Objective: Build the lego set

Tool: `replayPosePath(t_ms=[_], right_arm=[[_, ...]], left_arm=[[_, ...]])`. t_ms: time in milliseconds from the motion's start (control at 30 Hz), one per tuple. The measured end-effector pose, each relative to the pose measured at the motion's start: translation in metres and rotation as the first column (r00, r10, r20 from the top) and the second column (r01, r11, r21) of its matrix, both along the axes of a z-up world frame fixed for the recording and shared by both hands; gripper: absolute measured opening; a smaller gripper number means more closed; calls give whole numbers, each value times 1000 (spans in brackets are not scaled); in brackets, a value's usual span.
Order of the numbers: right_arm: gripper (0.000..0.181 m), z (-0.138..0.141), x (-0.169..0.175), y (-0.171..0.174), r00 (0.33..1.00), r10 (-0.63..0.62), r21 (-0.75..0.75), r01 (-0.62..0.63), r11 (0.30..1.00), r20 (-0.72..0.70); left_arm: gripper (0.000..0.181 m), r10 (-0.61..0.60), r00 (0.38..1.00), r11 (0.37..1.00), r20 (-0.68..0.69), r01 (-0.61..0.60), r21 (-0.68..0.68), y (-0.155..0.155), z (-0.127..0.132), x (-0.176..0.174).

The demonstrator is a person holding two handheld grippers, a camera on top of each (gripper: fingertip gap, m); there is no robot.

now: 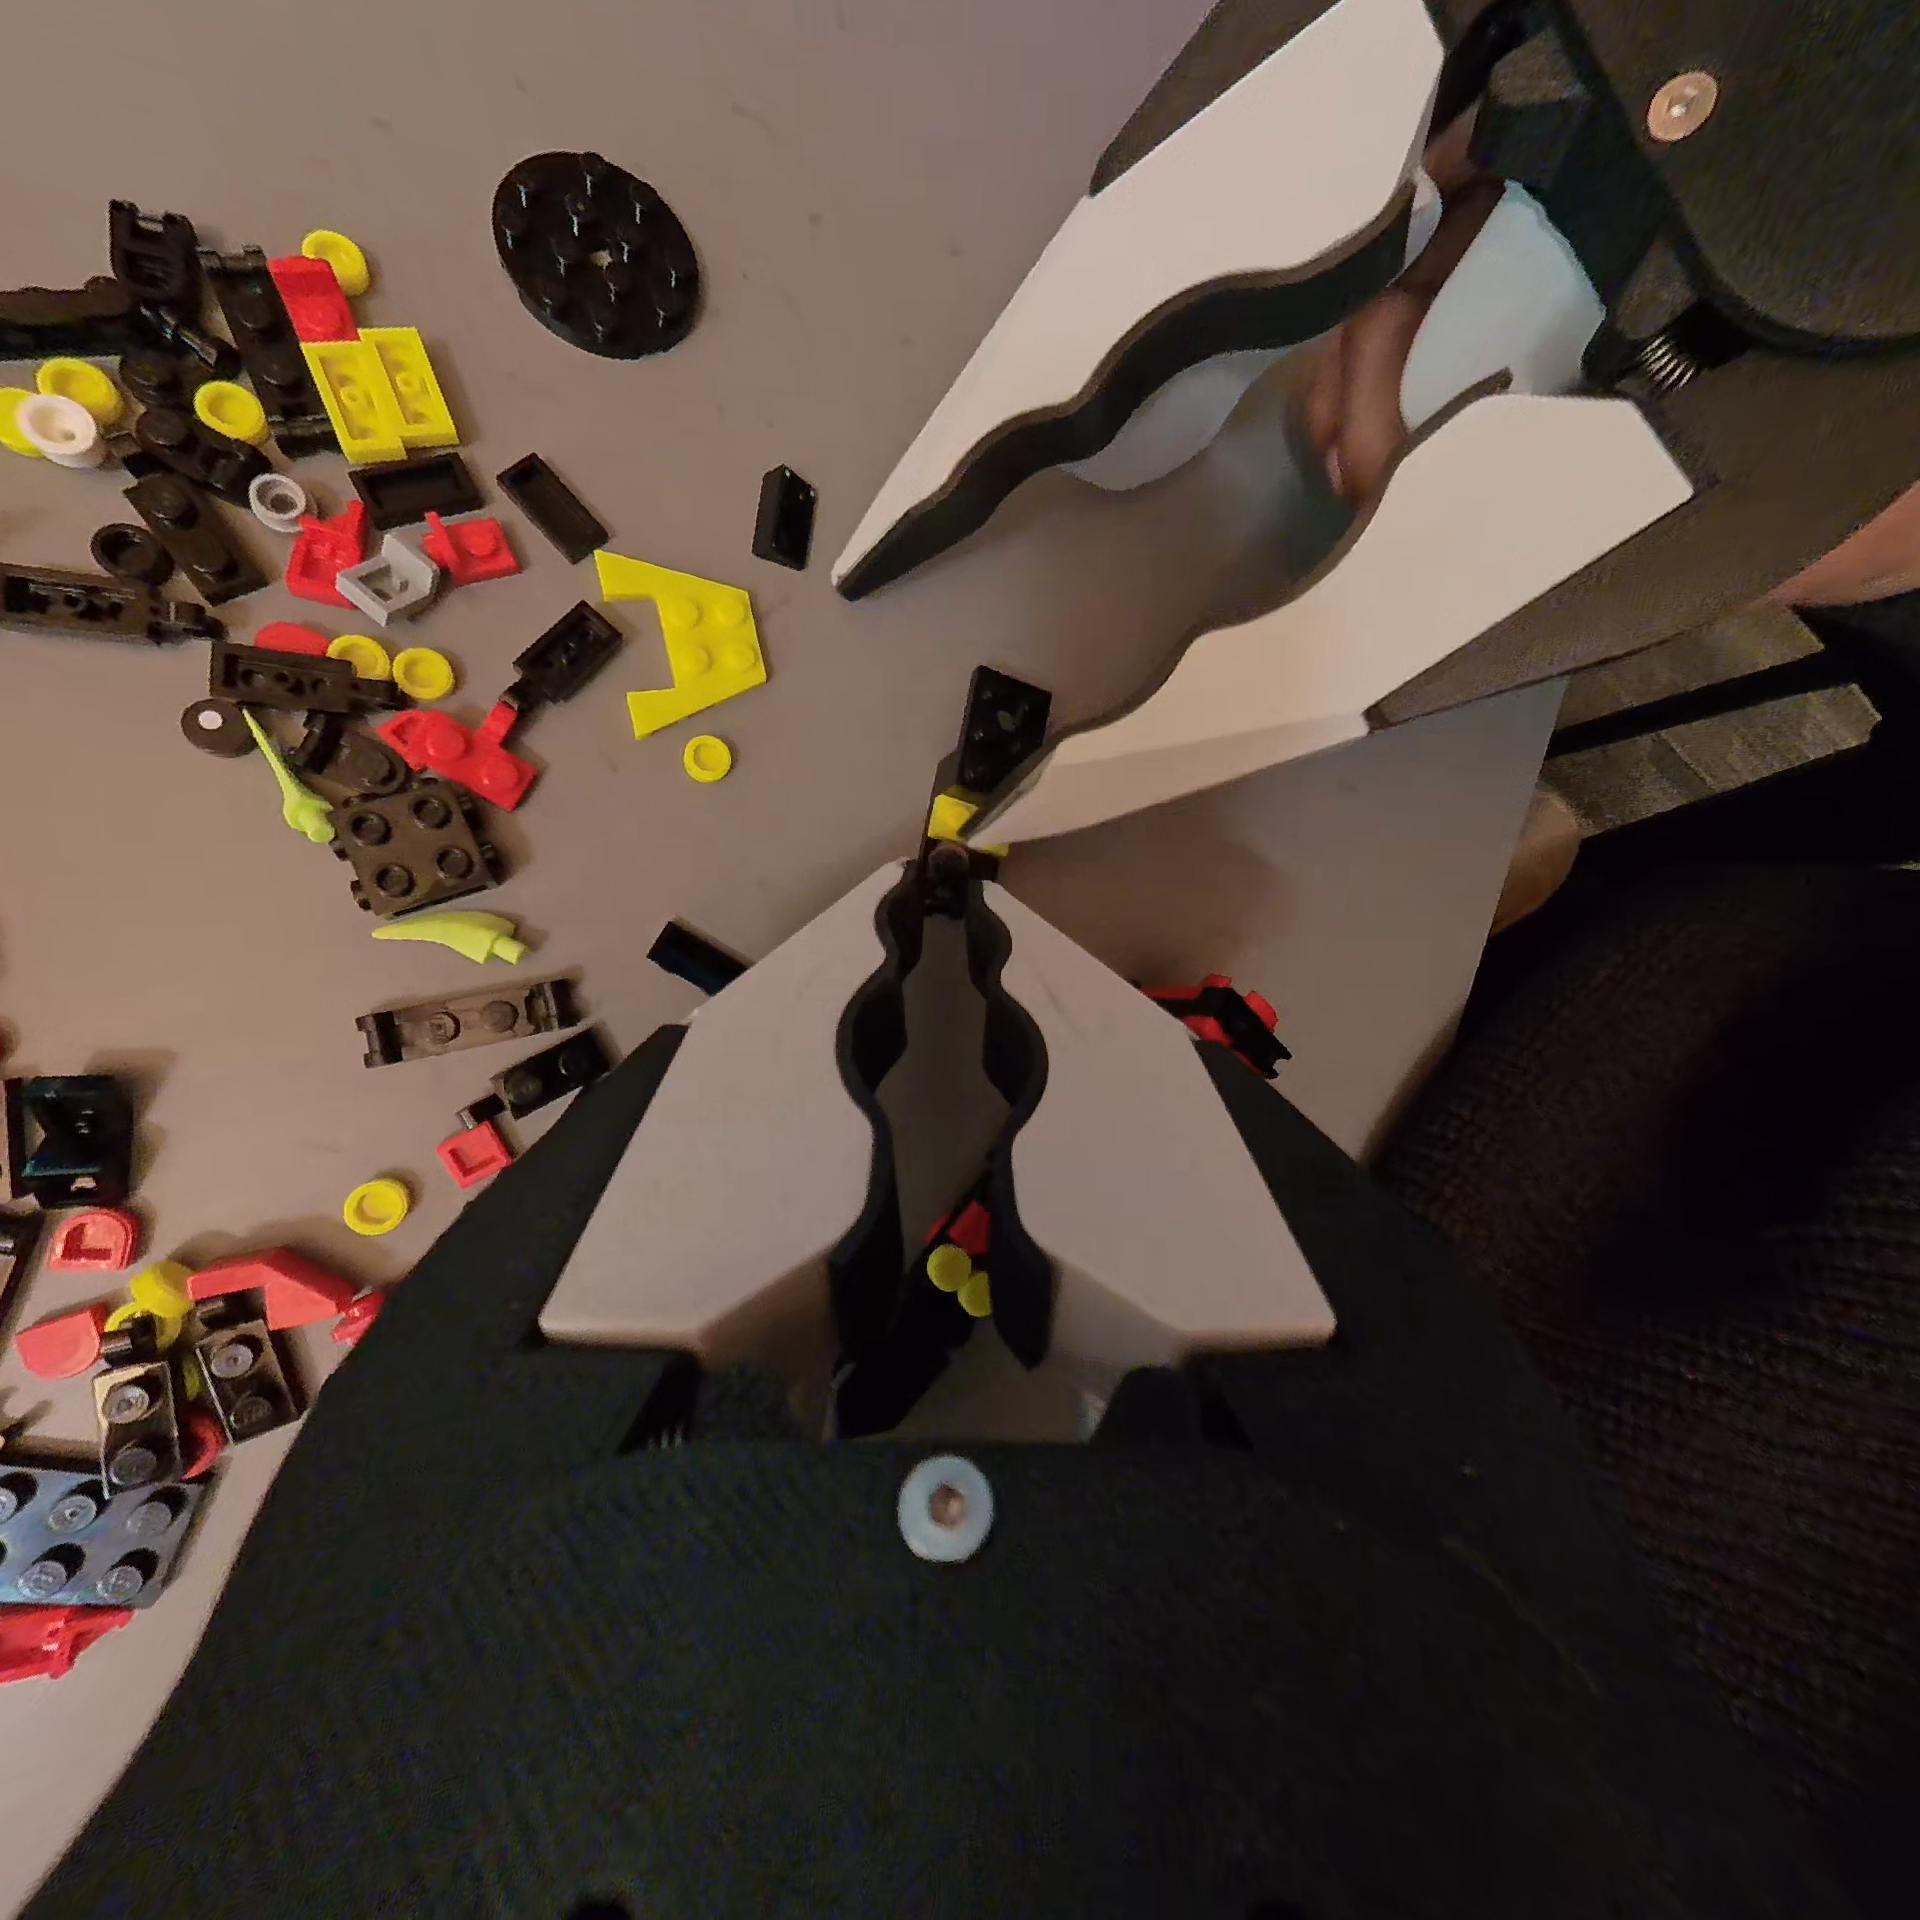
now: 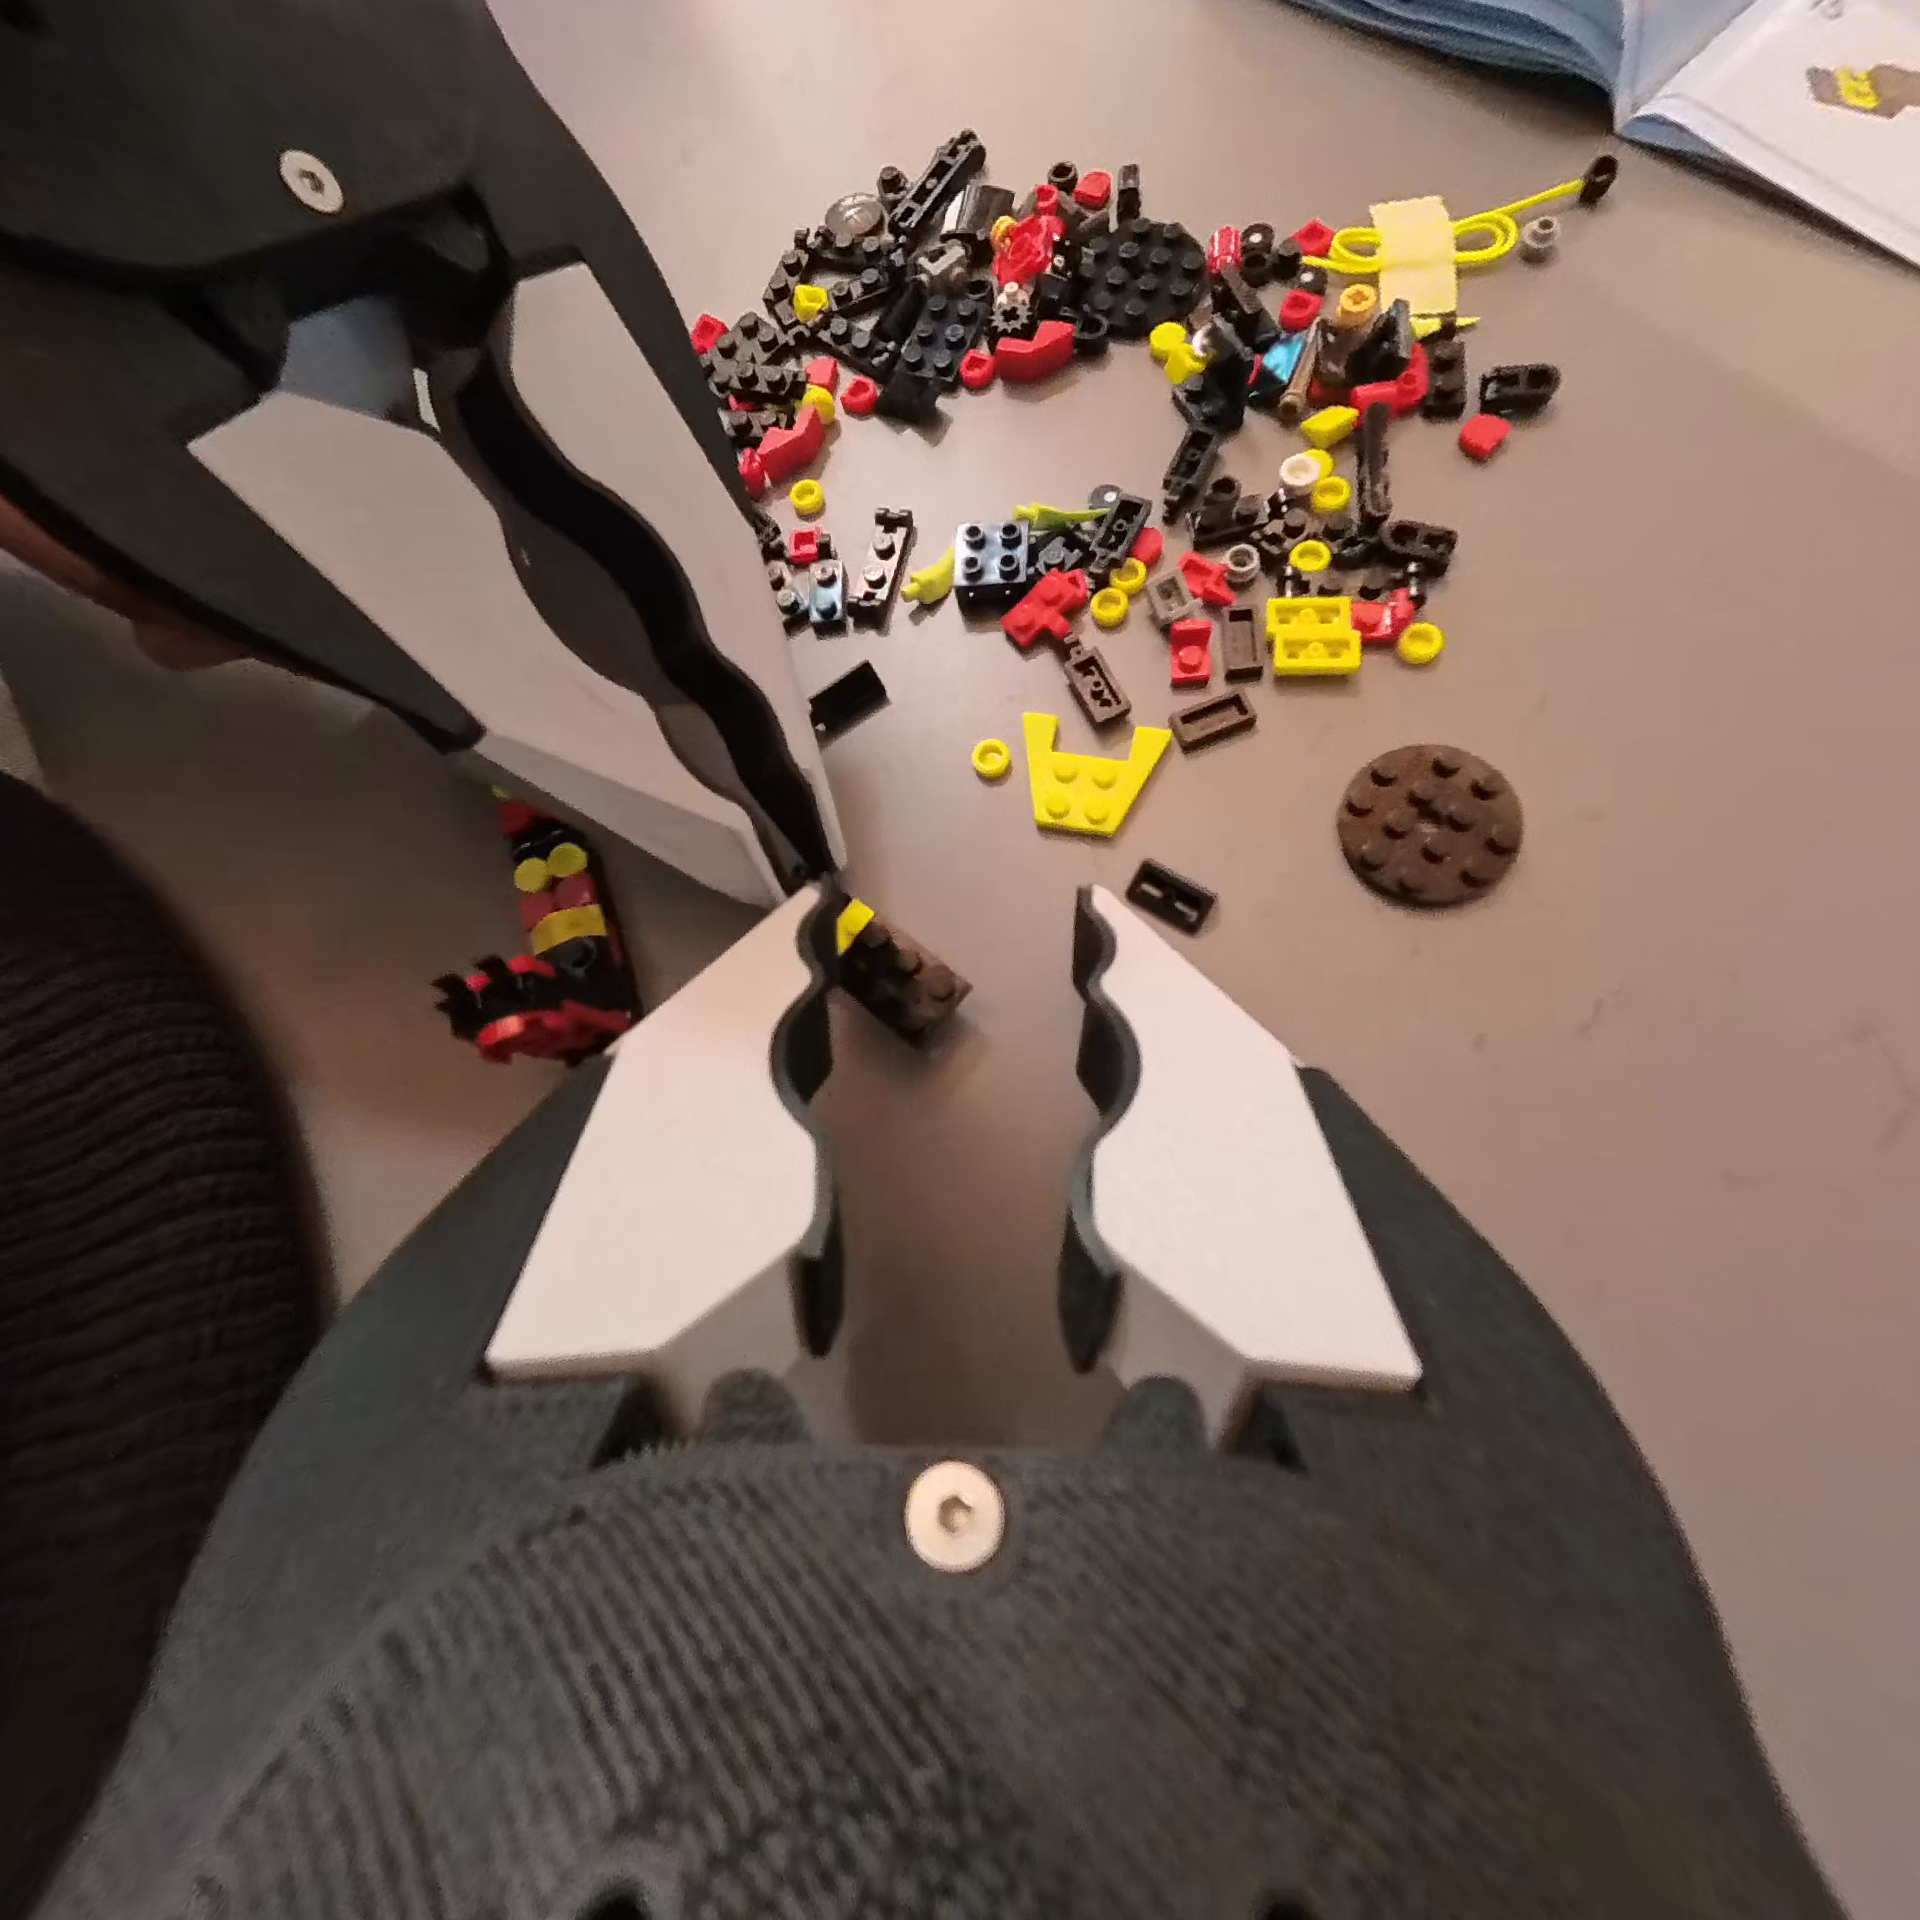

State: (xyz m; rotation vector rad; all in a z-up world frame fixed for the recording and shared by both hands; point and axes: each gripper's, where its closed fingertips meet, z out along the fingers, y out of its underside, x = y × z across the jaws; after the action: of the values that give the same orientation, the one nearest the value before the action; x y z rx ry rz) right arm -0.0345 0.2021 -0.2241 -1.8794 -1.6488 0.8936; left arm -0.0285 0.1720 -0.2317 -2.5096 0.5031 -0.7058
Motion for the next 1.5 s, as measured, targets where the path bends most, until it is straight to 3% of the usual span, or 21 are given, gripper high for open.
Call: replayPosePath(t_ms=[33,333,633,733,800,867,1033,1500], right_arm=[[46,-1,-1,-1,1000,3,8,-3,1000,6],[43,-5,-2,-3,1000,16,28,-16,999,26],[29,-5,-2,-3,999,26,80,-29,996,31],[28,7,-6,-3,999,39,115,-36,993,-22],[20,18,-8,-5,996,53,127,-44,991,-67],[0,20,-6,-9,994,82,135,-71,988,-71],[0,14,-5,-24,988,150,91,-145,985,-41],[0,-2,-1,-29,982,184,117,-188,975,51]], left_arm=[[5,1,1000,1000,-1,-1,0,0,0,0],[5,4,1000,1000,1,-4,3,1,0,-1],[5,2,1000,1000,1,-2,6,1,0,1],[5,0,1000,1000,-6,0,10,1,0,1],[5,1,1000,1000,-3,-1,11,1,1,1],[5,0,1000,1000,-1,0,12,1,2,1],[5,-4,1000,1000,-3,4,9,0,1,2],[5,-1,1000,1000,2,1,7,0,0,1]])
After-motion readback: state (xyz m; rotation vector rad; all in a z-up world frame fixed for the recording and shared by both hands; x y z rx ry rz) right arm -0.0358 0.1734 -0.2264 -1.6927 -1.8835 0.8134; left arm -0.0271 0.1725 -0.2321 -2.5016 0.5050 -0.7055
